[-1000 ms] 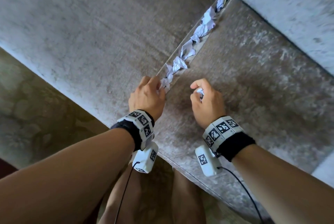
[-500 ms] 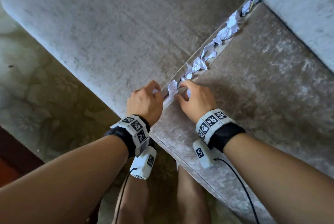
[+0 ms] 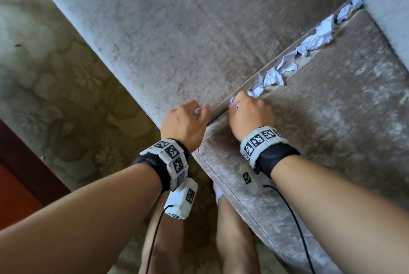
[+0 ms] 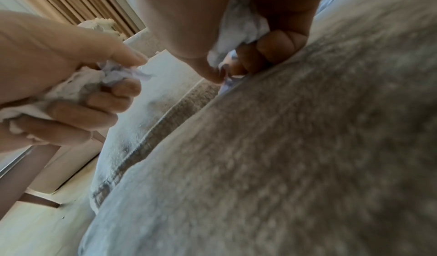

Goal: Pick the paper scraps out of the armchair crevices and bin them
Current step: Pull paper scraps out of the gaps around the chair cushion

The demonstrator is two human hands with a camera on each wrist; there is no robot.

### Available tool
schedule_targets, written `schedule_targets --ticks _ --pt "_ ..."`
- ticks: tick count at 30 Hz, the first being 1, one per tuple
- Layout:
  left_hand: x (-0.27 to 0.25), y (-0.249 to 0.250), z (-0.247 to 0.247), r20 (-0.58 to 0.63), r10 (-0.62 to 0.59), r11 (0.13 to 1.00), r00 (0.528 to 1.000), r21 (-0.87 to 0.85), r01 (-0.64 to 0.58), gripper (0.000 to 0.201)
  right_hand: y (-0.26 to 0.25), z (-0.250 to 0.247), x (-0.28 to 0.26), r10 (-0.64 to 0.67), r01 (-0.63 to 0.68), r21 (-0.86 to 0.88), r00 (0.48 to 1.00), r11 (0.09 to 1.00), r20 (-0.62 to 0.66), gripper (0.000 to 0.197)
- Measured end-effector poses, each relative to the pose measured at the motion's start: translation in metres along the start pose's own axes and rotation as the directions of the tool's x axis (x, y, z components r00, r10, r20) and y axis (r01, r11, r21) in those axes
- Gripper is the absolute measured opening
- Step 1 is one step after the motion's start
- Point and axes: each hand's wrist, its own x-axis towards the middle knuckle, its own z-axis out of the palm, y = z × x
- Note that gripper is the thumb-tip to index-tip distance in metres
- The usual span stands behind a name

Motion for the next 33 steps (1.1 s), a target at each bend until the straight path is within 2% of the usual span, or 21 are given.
schedule_targets --ticks 4,9,12,16,21,24,28,33 --pt "0.003 0.005 -0.003 0.027 0.034 0.999 0.999 -0.028 -0.033 0.026 0.005 -0.001 0.001 -0.029 0.037 0.126 0.998 0.991 -0.061 0.013" --pt "0.009 0.025 -0.001 0.074 0.14 0.99 0.987 -0.047 -0.136 0.007 0.021 -0.013 0.0 0.045 0.011 0.28 0.98 0.96 -0.193 0.017" --pt "0.015 0.044 0.009 0.125 0.218 0.976 0.968 -0.004 -0.22 0.011 0.035 -0.021 -0.001 0.12 -0.052 0.333 0.975 0.942 -0.187 0.019" --pt "0.019 0.069 0.026 0.141 0.253 0.962 0.957 0.069 -0.265 0.017 0.058 -0.031 -0.001 0.213 -0.135 0.384 0.962 0.914 -0.171 0.009" --pt "0.019 0.094 0.046 0.11 0.319 0.923 0.941 0.187 -0.335 0.033 0.087 -0.036 -0.004 0.243 -0.121 0.428 0.939 0.896 -0.242 0.007" --pt "0.023 0.099 0.055 0.136 0.347 0.891 0.928 0.261 -0.372 0.041 0.101 -0.04 -0.009 0.273 -0.153 0.442 0.936 0.884 -0.221 0.009" --pt "0.029 0.099 0.064 0.173 0.349 0.853 0.921 0.348 -0.389 0.032 0.117 -0.038 -0.014 0.258 -0.123 0.475 0.938 0.871 -0.23 0.01" --pt "0.031 0.098 0.06 0.179 0.343 0.862 0.922 0.33 -0.385 0.013 0.126 -0.041 -0.015 0.256 -0.138 0.494 0.95 0.858 -0.18 0.012"
